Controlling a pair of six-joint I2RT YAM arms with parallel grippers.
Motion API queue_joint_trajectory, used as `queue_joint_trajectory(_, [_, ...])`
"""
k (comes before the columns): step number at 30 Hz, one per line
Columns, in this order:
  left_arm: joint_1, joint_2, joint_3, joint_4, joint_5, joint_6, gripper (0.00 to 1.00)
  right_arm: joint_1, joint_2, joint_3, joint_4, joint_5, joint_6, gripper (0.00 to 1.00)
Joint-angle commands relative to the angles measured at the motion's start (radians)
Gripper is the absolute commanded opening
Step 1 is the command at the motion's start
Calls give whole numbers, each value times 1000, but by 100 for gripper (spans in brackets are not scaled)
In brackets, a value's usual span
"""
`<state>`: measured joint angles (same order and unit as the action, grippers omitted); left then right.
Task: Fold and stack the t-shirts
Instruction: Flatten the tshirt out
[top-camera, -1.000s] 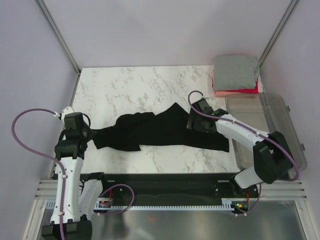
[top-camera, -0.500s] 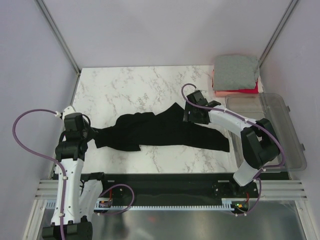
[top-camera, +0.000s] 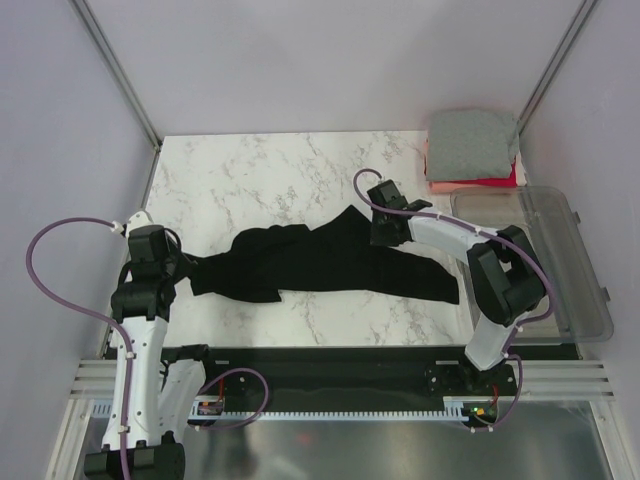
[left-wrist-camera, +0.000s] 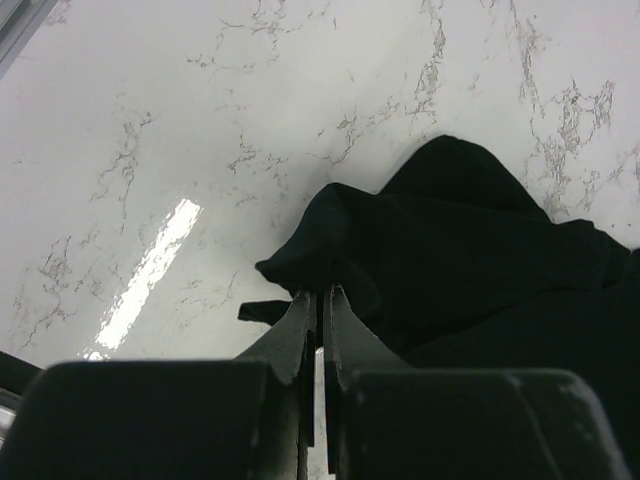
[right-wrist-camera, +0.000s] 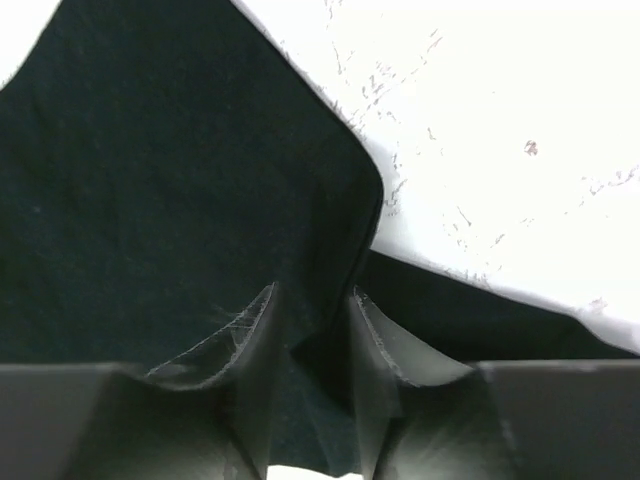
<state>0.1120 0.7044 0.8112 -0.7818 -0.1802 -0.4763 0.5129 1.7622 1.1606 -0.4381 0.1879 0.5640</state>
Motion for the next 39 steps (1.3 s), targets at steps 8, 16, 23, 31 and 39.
queue_joint_trajectory(8, [6,17,23,18,-5,10,2,1,-113,68,-51,1,-42,0])
queue_joint_trajectory(16, [6,26,398,-5,104,-74,2,1,-449,410,-243,39,-121,0])
queue_joint_trajectory(23, [6,40,719,-2,88,-153,2,1,-780,553,-173,-138,-226,0])
queue_joint_trajectory(31, [-18,24,1009,151,304,-38,2,-1,-1096,458,-68,-254,-300,0])
queue_joint_trajectory(39, [-51,23,1236,266,344,27,2,-8,-1268,421,21,-426,-300,0])
